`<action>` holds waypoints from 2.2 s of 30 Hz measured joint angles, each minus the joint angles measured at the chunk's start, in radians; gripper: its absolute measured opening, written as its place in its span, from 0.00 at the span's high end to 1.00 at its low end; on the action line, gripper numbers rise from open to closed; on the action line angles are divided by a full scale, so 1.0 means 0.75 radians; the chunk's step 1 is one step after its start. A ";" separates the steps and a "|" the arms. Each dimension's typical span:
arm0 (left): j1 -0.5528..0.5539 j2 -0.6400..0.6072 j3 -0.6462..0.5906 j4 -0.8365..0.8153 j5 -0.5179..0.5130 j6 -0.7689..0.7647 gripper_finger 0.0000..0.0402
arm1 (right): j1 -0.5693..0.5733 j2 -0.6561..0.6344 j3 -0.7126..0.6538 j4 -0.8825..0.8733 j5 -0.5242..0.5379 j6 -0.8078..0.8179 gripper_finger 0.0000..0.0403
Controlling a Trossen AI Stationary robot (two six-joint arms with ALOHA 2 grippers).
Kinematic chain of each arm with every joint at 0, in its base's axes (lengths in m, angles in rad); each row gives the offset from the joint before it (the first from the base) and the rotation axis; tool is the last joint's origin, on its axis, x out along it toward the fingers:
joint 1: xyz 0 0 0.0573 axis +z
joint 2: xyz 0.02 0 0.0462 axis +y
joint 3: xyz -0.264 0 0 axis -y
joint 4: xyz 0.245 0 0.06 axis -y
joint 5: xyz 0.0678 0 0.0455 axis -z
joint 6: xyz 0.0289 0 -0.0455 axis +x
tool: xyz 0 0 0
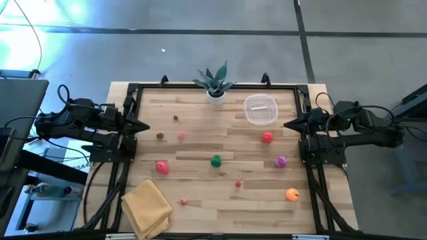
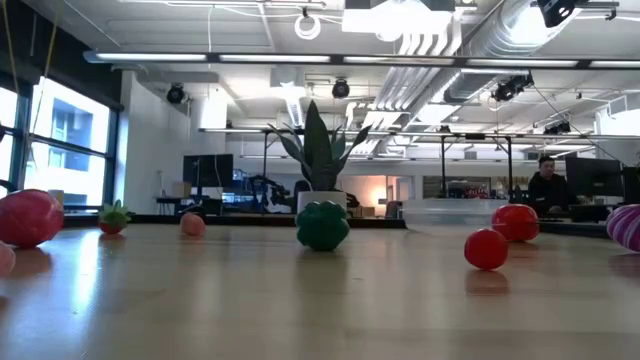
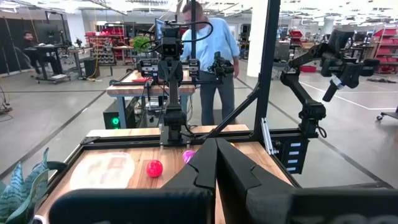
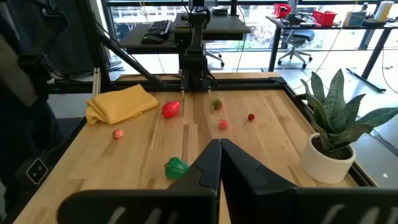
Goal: Pick and placing Produce into tupperware
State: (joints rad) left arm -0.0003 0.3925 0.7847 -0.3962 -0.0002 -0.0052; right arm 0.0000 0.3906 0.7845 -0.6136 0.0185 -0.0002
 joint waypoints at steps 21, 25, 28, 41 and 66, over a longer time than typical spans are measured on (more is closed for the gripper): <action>0.000 0.000 0.000 0.000 0.000 0.000 1.00 | 0.000 0.000 0.000 0.000 0.000 0.000 1.00; 0.000 0.000 0.000 0.000 0.000 0.000 1.00 | 0.000 0.000 -0.001 0.000 0.000 0.000 1.00; 0.000 0.000 0.000 0.000 0.000 0.000 1.00 | 0.000 0.000 0.000 0.000 0.000 0.000 1.00; 0.000 0.000 0.000 0.001 0.000 0.000 1.00 | 0.000 0.000 0.000 0.000 0.000 0.000 1.00; 0.000 0.024 0.000 0.296 0.011 -0.277 1.00 | 0.000 0.056 0.000 0.369 0.058 0.272 1.00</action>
State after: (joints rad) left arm -0.0003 0.4107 0.7845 -0.1740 0.0084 -0.2129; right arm -0.0002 0.4327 0.7841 -0.3365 0.0616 0.2040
